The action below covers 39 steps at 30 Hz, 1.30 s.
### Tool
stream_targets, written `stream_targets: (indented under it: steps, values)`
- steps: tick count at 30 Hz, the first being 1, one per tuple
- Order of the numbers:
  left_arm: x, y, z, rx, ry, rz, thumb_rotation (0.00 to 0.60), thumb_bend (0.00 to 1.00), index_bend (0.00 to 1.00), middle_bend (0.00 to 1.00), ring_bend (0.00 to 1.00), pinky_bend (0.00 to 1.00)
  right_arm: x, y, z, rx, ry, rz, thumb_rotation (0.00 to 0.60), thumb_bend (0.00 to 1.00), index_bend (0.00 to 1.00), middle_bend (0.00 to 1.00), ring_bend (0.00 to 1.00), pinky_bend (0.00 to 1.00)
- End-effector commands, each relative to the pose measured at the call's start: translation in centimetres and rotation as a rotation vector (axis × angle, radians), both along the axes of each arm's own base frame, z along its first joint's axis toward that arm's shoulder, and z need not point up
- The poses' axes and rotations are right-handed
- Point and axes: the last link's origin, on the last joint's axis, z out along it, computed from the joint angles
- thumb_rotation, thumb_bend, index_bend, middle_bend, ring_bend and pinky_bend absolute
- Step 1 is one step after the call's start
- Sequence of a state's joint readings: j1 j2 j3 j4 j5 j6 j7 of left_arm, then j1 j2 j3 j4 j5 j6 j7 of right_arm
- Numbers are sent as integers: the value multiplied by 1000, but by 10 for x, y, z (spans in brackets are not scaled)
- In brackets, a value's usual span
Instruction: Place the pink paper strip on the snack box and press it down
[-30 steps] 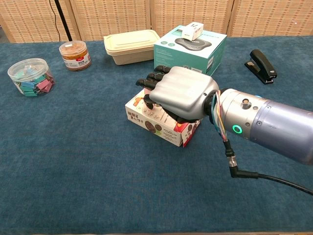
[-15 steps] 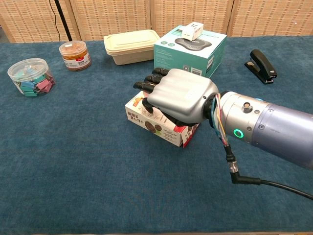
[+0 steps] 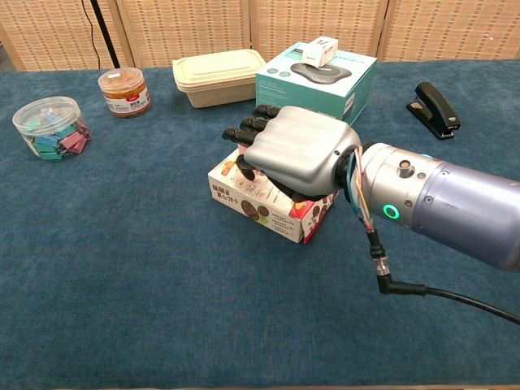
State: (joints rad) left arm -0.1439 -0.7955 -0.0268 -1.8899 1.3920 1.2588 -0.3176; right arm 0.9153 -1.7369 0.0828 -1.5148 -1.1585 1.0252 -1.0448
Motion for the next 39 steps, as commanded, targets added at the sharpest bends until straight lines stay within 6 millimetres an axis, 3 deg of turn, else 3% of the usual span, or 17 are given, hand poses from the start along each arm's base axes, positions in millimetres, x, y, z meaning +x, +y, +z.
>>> stream_targets:
  steps: [1,20,39]
  values:
    - [0,0,0,-1,0,0,600,104,0,0,0,0,0,0,-1,2,5,-3,600,903,318,0,0,0]
    - [-1,-1,1,1,-2,0,600,104,0,0,0,0,6,5,-8,7,-2,16,600,902,302,0,0,0]
    - [-1,-2,1,2,-5,2,600,104,0,0,0,0,-8,5,11,-24,7,23,600,901,307,0,0,0]
